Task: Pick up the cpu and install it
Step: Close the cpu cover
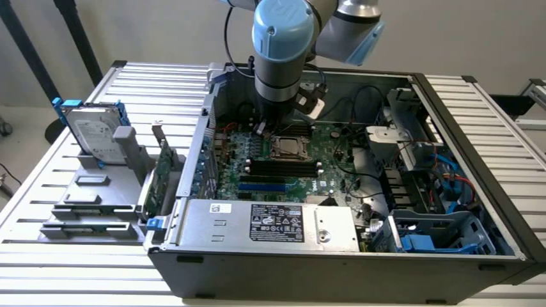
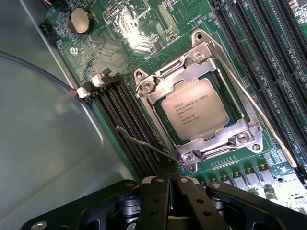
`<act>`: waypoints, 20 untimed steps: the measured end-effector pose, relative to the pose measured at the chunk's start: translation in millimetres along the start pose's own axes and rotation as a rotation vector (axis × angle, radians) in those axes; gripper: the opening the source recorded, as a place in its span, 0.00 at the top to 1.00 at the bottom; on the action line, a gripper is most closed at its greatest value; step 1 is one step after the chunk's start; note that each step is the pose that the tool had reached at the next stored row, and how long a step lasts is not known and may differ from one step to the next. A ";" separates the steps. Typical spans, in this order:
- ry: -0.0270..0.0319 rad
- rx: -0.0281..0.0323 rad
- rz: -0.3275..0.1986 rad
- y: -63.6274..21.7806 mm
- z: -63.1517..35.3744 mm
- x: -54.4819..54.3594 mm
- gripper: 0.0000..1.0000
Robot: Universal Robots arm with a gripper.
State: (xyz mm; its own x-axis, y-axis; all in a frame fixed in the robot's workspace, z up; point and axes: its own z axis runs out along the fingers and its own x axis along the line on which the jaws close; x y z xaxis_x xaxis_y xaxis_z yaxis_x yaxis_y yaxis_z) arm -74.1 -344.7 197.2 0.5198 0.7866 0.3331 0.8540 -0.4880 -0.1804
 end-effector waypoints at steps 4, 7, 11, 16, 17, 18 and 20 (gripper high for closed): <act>0.0003 -0.0011 0.003 0.0 0.0 0.0 0.89; 0.0005 -0.0019 0.005 0.0 0.2 0.0 0.89; -0.0003 -0.0047 0.010 0.1 0.5 -0.2 0.89; -0.0010 -0.0058 0.012 0.1 0.6 -0.2 0.89; -0.0014 -0.0059 0.012 0.1 0.6 -0.2 0.89; -0.0017 -0.0059 0.013 0.1 0.6 -0.2 0.89; -0.0026 -0.0061 0.014 0.1 0.6 -0.2 0.89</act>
State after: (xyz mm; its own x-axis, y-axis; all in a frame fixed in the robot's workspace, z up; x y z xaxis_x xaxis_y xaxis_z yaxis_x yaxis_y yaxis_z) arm -74.0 -344.6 196.5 0.5316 0.7808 0.3282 0.8467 -0.5010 -0.1793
